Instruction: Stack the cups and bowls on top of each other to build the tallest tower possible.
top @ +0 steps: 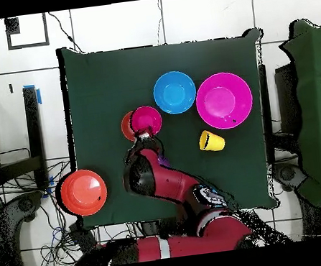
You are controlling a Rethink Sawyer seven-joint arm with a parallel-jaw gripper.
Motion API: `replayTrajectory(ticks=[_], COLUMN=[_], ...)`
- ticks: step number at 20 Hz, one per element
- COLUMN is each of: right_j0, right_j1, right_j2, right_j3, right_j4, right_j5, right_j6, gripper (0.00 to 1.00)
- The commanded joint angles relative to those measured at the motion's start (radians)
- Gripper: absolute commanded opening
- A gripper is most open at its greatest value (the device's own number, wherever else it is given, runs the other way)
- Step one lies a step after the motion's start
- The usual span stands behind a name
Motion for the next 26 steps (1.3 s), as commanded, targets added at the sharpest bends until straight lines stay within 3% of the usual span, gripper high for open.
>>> replayTrajectory(ticks=[1,7,14,22,26], right_j0=[0.019,0.053,0.035,0.071,0.062], right_j1=[0.041,0.019,0.047,0.043,0.041], right_j2=[0.133,0.118,0.115,0.070,0.055], right_j3=[0.026,0.041,0.025,0.018,0.016], right_j4=[0.037,0.095,0.052,0.078,0.059], right_j5=[0.089,0.111,0.069,0.077,0.082], right_j6=[0.236,0.235,0.214,0.177,0.157], gripper=[0.00,0.00,0.00,0.00,0.00])
